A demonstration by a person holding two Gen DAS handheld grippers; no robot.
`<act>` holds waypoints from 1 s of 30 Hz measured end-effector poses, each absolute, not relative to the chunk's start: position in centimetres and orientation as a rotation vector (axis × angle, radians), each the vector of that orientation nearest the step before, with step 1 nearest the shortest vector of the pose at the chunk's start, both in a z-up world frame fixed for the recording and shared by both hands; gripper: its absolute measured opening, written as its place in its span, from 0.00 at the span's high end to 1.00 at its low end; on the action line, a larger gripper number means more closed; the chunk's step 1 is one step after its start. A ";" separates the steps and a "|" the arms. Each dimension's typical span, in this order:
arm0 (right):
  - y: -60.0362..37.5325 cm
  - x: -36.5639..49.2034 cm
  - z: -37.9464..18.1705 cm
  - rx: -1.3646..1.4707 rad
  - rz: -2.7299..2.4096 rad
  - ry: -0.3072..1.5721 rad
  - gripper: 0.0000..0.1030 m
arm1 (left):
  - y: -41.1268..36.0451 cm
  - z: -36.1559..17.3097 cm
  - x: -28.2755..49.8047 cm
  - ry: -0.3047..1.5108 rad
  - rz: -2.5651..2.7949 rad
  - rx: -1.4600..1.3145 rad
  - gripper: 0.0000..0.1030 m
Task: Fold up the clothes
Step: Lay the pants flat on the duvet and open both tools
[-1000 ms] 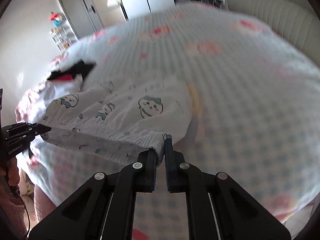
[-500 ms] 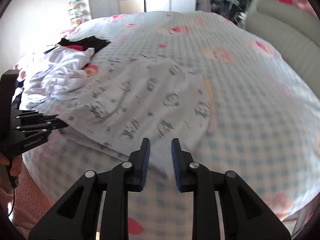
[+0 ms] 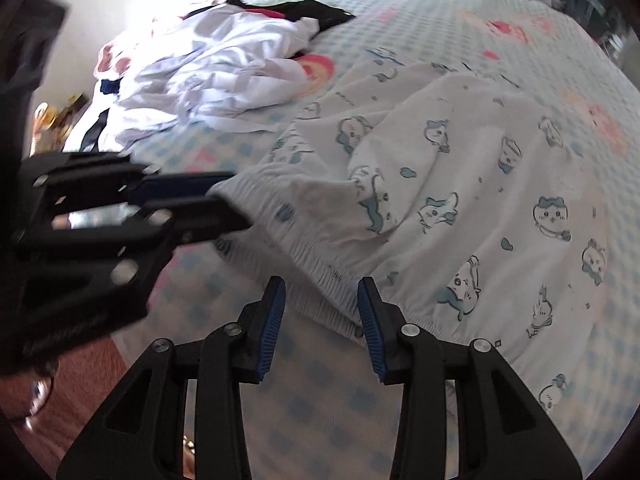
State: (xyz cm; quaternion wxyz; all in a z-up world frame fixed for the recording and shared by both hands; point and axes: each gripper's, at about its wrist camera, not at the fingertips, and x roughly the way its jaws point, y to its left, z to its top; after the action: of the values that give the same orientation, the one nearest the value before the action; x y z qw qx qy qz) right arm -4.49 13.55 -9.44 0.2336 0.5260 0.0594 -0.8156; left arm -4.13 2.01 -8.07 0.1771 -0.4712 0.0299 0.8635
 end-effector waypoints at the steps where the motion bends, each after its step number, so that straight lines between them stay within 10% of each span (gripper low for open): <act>1: 13.8 -4.7 -9.7 1.465 -2.263 0.145 0.69 | 2.1 -8.2 -4.1 0.088 2.437 -1.339 0.85; 6: 15.1 -5.2 -9.7 1.481 -2.353 0.079 0.91 | 2.9 -8.9 -4.0 0.115 2.407 -1.355 0.83; 12: 16.3 -5.4 -7.8 1.422 -2.466 0.064 0.94 | 3.5 -9.9 -3.8 0.081 2.404 -1.388 0.55; 17: 17.3 -5.3 -6.0 1.368 -2.561 0.049 0.94 | 4.5 -11.4 -3.8 0.073 2.391 -1.442 0.52; 30: 18.2 -3.9 -6.6 1.390 -2.414 0.009 0.87 | 3.9 -9.3 -3.3 0.048 2.470 -1.362 0.83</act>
State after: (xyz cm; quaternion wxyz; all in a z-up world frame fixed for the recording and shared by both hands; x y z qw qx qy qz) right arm -3.93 18.24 -6.58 0.1773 0.4911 0.0030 -0.8529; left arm -3.32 3.94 -9.32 0.1597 -0.4765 0.0170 0.8643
